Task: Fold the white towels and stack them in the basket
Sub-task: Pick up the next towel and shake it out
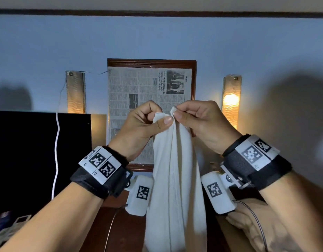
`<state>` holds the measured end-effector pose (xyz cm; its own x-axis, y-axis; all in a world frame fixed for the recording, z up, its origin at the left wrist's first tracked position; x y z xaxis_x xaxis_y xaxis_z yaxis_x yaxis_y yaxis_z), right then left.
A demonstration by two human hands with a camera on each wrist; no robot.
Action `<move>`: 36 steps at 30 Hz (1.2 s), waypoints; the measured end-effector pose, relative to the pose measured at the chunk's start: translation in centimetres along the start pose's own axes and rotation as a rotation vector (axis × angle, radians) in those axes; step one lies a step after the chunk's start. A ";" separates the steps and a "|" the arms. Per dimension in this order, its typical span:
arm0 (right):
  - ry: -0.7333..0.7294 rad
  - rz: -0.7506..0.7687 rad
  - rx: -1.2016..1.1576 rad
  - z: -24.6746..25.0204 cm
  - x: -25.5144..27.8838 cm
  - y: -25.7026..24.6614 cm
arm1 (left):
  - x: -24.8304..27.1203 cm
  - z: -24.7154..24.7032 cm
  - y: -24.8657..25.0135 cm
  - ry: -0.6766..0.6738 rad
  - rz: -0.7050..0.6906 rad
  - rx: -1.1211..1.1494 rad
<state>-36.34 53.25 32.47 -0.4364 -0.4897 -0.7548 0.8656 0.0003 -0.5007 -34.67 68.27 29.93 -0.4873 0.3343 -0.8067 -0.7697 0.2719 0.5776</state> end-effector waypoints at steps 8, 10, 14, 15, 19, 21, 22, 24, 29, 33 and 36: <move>0.021 -0.016 -0.102 -0.3 -0.5 1.9 | -0.6 -0.2 -1.6 -0.032 0.027 0.072; 0.024 -0.024 -0.111 -0.5 -0.5 2.3 | -0.7 0.0 -1.9 -0.051 0.037 0.062; -0.099 -0.123 -0.211 -2.1 0.3 4.2 | -1.1 1.0 -3.2 -0.067 0.067 -0.051; -0.129 -0.173 -0.272 -2.6 0.8 4.9 | -1.0 1.1 -3.7 -0.077 0.086 -0.072; -0.119 -0.367 -0.512 -4.1 3.1 7.2 | 0.1 0.9 -5.8 -0.132 0.184 -0.128; -0.084 -0.412 -0.548 -4.6 4.1 8.1 | 0.8 0.6 -6.8 -0.155 0.228 -0.136; -0.065 -0.431 -0.569 -4.7 4.6 8.6 | 1.2 0.5 -7.3 -0.157 0.253 -0.140; -0.036 -0.453 -0.617 -4.8 5.5 9.6 | 2.2 0.2 -8.4 -0.163 0.304 -0.138; -0.018 -0.393 -0.298 -3.9 7.7 11.0 | 5.3 -0.1 -11.5 -0.106 0.468 -0.176; -0.025 -0.386 0.227 -2.2 8.6 12.5 | 7.6 -2.5 -13.1 -0.083 0.608 -0.069; -0.007 -0.381 0.385 -1.0 8.7 13.0 | 7.6 -3.8 -14.0 -0.004 0.601 -0.157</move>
<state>-29.12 49.87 18.97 -0.7363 -0.3984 -0.5469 0.6744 -0.4971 -0.5459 -29.14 63.62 15.24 -0.8533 0.3911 -0.3450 -0.4122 -0.1007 0.9055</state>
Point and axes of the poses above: each hand's wrist, its own x-axis away from the middle knuckle, its own z-axis out of the back of the hand, y = z × x, the point moved 6 cm from there along -x, towards the middle knuckle, and after that the axes turned 7 degrees about -y, right-handed, at the moved point
